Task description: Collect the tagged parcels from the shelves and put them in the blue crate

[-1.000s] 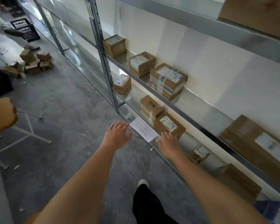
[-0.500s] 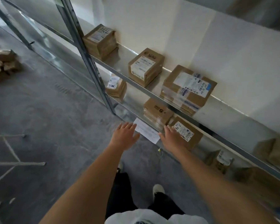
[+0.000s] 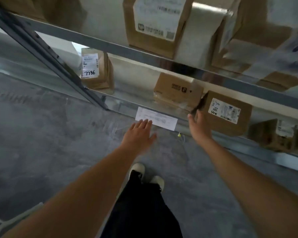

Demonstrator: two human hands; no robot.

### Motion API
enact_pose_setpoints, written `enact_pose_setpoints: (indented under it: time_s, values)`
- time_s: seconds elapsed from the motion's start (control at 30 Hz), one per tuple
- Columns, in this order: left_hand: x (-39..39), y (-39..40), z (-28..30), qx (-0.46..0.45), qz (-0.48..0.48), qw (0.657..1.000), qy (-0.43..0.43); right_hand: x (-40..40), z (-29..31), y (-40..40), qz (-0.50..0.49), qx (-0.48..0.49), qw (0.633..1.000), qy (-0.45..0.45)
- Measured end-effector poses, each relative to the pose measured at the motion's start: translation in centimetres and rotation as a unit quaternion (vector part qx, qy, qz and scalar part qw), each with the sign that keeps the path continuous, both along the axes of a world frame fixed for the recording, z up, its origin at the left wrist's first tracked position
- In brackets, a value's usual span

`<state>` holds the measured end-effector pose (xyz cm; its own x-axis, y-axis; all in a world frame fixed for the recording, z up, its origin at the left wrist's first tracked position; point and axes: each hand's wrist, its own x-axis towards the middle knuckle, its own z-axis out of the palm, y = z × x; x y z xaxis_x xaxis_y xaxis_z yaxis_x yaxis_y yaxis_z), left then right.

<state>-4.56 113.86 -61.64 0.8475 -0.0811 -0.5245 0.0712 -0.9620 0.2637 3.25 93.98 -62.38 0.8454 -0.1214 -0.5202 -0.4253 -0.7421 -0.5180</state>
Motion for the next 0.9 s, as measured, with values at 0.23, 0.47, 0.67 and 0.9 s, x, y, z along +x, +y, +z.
enact_pose_setpoints:
  time_s: [0.23,0.47,0.67,0.9]
  values:
    - [8.0,0.3,-7.6,-0.072,0.115,0.991,-0.005,5.1,-7.5,-0.1,-0.142,0.041,0.988,-0.044]
    - [13.3,0.0,-10.6,-0.186,0.286,0.939,0.043,6.9,-11.1,-0.1,-0.243,0.109,0.964,0.005]
    - [16.3,0.3,-9.9,-0.265,0.368,0.888,0.072,7.9,-10.8,0.3,-0.278,0.170,0.945,-0.018]
    - [17.7,1.7,-9.4,-0.280,0.362,0.882,0.109,7.8,-10.0,0.2,-0.257,0.202,0.945,-0.024]
